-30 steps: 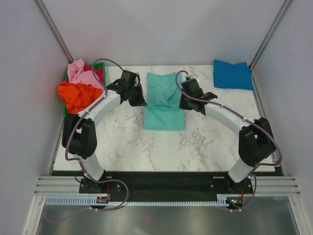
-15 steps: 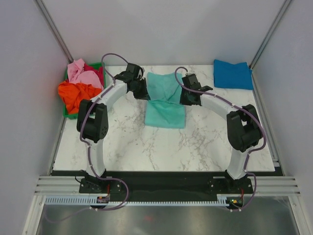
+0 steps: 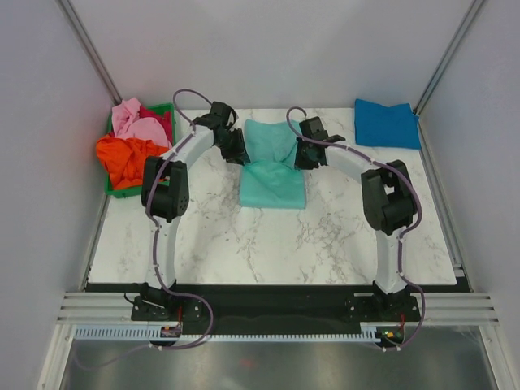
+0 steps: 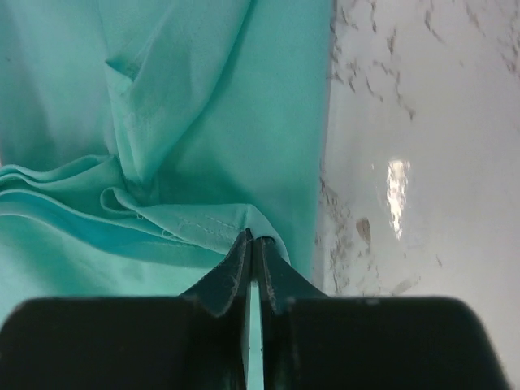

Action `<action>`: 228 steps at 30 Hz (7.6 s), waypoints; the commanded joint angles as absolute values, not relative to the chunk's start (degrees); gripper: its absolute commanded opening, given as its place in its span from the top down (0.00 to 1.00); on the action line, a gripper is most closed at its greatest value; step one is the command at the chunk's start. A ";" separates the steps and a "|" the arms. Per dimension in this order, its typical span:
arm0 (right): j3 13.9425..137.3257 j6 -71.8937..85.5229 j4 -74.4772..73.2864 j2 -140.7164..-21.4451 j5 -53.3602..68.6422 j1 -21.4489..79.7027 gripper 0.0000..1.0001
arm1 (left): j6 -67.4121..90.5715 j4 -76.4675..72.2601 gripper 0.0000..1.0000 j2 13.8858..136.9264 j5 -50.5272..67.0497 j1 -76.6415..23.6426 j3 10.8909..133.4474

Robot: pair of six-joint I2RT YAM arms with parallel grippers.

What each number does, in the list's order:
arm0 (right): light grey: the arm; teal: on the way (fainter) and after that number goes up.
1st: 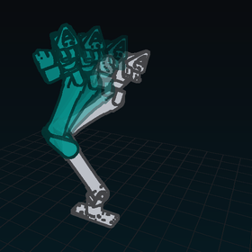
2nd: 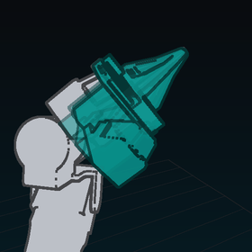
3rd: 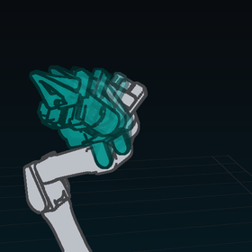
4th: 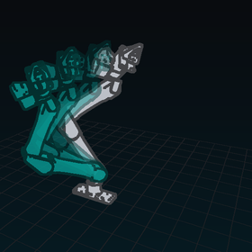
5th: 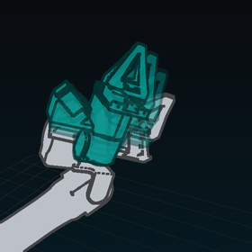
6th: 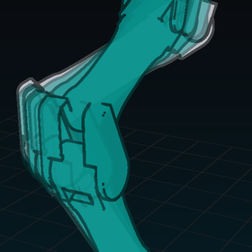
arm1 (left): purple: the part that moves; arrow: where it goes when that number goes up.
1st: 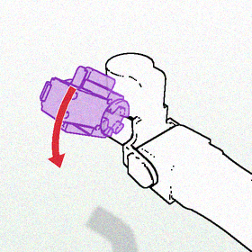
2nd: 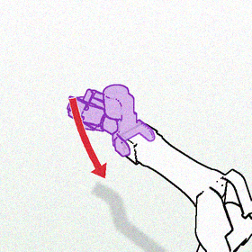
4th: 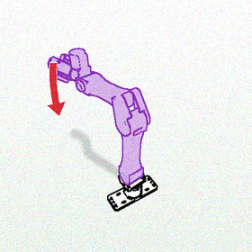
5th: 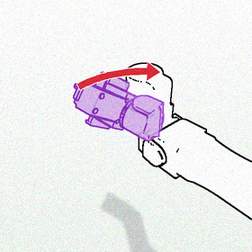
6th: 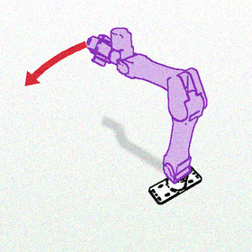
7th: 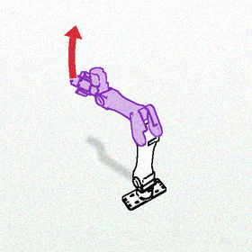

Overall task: Fold and stack the t-shirts
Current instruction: Fold the tshirt

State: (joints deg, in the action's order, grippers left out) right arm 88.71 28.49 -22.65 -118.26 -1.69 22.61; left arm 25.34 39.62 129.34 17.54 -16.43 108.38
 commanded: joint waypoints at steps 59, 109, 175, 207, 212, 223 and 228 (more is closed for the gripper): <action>50.89 29.36 -18.97 -86.41 -1.67 26.36 0.41 | 29.09 23.20 0.32 91.06 6.33 -20.91 51.77; 33.31 33.40 2.72 -90.09 10.81 25.13 1.00 | 48.07 -10.45 0.30 87.97 8.26 -30.50 33.57; 62.47 31.38 -29.80 -72.85 2.90 25.49 1.00 | 40.08 31.99 0.96 74.96 26.18 -27.25 60.55; 105.98 29.01 -30.15 -125.33 12.04 19.60 0.87 | 32.08 40.17 0.98 119.79 30.07 -11.17 93.51; 108.19 27.60 -30.15 -126.65 13.00 16.88 0.40 | 32.08 41.66 0.97 121.72 31.20 -9.49 96.94; 71.48 29.70 -3.72 -103.63 22.40 19.68 0.29 | 28.48 47.11 0.00 112.33 15.14 -13.17 102.04; 61.97 32.95 6.40 -104.06 28.20 20.48 0.33 | 26.02 44.66 0.00 111.88 11.69 -21.53 101.25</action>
State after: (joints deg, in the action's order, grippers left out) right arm 66.54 30.06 -5.10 -103.42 21.91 20.64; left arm 29.87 45.63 114.34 15.68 -16.78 100.25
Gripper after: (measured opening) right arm 0.685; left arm 0.993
